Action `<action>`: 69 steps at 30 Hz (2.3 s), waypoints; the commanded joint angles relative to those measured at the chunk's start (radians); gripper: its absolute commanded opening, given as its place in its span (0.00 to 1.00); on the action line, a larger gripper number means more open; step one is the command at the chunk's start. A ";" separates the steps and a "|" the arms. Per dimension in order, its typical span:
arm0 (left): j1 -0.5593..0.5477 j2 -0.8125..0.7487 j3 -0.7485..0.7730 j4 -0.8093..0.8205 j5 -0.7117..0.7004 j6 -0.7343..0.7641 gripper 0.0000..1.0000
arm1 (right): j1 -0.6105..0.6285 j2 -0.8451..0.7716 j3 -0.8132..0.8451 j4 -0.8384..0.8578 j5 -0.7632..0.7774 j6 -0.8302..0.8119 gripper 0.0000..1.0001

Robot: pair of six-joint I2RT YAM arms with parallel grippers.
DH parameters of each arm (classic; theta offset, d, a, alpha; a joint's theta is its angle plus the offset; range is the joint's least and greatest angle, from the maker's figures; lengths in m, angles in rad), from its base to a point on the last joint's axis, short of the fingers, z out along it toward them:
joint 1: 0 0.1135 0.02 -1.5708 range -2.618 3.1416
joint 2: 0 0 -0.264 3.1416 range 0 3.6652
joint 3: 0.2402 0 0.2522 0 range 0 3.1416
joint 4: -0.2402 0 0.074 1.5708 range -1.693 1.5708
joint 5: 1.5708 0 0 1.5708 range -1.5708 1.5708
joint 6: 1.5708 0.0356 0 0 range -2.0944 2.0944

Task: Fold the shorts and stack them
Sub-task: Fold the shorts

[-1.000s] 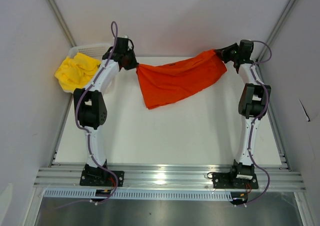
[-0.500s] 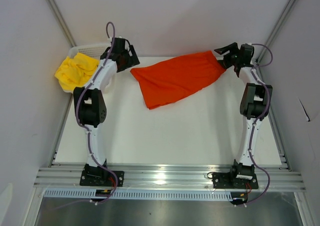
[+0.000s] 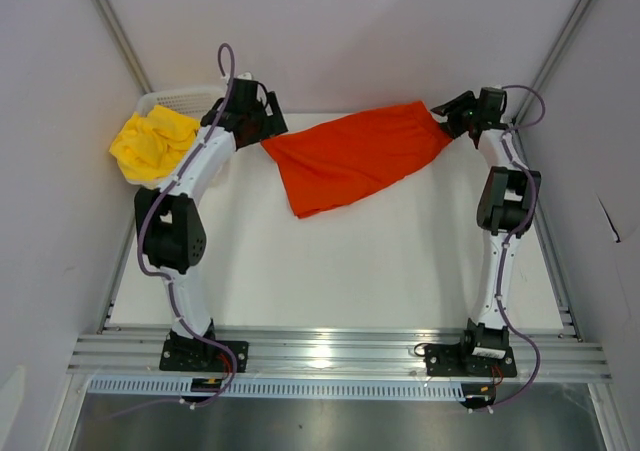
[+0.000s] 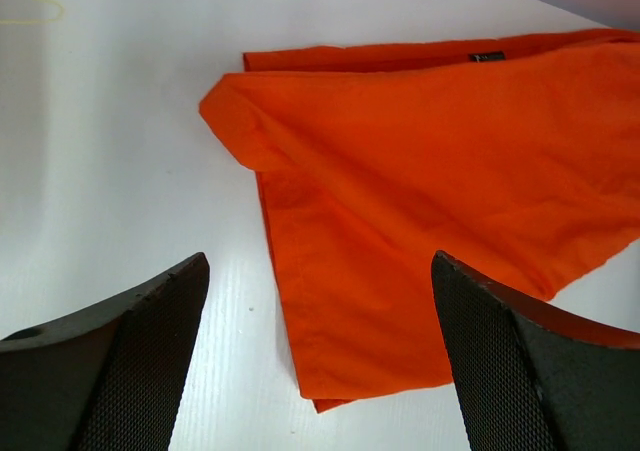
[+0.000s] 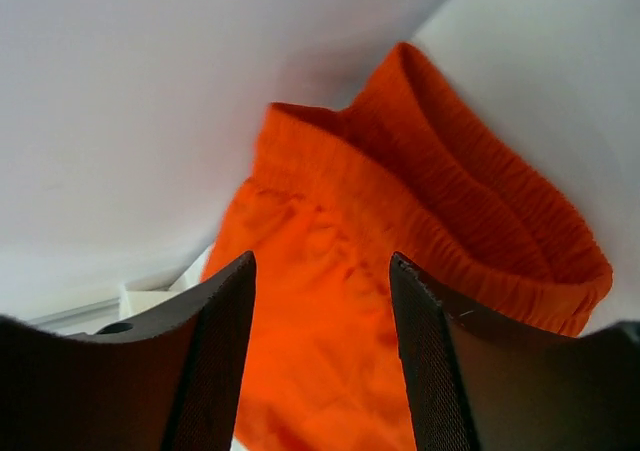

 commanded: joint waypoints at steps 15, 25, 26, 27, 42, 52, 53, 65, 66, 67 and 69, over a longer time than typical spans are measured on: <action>-0.137 -0.285 -0.306 0.097 0.000 0.002 0.93 | 0.162 -0.377 -0.635 -0.128 0.147 0.015 0.57; -0.281 -0.427 -0.481 0.169 0.052 0.016 0.92 | 0.421 -1.000 -1.293 -0.011 0.161 -0.078 0.82; -0.307 -0.427 -0.485 0.177 0.064 0.020 0.92 | 0.434 -1.024 -1.283 -0.035 0.161 -0.103 0.88; -0.319 -0.428 -0.495 0.186 0.068 0.022 0.92 | 0.450 -1.044 -1.283 -0.061 0.144 -0.129 0.89; -0.506 -0.235 -0.410 0.292 0.150 0.056 0.90 | 0.487 -1.383 -1.381 -0.425 0.590 -0.004 0.99; -0.520 0.006 -0.224 0.286 0.181 0.052 0.88 | 0.521 -1.180 -1.344 -0.465 0.755 0.075 0.99; -0.522 0.032 -0.183 0.274 0.180 0.054 0.88 | 0.520 -1.177 -1.352 -0.447 0.767 0.079 0.97; -0.525 0.207 0.040 0.167 0.167 0.020 0.91 | 0.369 -1.200 -1.505 -0.148 0.499 0.012 0.62; -0.523 0.228 0.066 0.139 0.167 0.016 0.91 | 0.353 -1.197 -1.526 -0.126 0.471 0.012 0.58; -0.525 0.251 0.122 0.107 0.166 0.010 0.91 | 0.336 -1.194 -1.537 -0.105 0.450 0.007 0.55; -0.525 0.322 0.212 0.012 0.151 0.000 0.90 | 0.309 -1.183 -1.562 -0.045 0.410 0.009 0.52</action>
